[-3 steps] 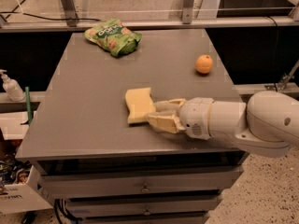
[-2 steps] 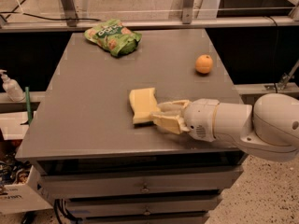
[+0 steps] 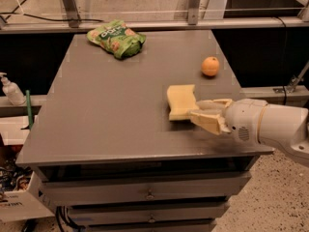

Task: Move sponge near orange

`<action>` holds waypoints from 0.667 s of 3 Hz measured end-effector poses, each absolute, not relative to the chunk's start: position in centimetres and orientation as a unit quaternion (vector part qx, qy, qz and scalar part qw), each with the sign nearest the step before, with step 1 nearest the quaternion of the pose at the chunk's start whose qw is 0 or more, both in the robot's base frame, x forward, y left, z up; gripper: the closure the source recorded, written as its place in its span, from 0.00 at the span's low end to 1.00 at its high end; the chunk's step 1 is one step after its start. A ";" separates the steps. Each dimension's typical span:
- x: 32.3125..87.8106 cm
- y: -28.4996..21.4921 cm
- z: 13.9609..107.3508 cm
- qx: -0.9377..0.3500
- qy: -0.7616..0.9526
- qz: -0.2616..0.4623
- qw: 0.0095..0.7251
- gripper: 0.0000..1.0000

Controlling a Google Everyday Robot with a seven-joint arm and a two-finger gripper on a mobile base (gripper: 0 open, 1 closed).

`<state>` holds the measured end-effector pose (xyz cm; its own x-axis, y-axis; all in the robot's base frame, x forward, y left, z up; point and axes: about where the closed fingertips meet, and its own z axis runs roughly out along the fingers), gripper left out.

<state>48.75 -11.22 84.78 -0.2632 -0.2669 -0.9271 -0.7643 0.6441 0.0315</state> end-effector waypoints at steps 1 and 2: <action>49.0 -16.0 84.5 -0.319 0.784 0.221 0.485 1.00; 49.8 -19.6 83.3 -0.294 0.808 0.210 0.466 1.00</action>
Offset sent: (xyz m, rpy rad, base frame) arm 0.0188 -0.1350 -0.0348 -0.0754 0.1844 -0.2084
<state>49.77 -19.59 83.33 -0.3930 -0.2791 -0.8762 -0.6697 0.7398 0.0648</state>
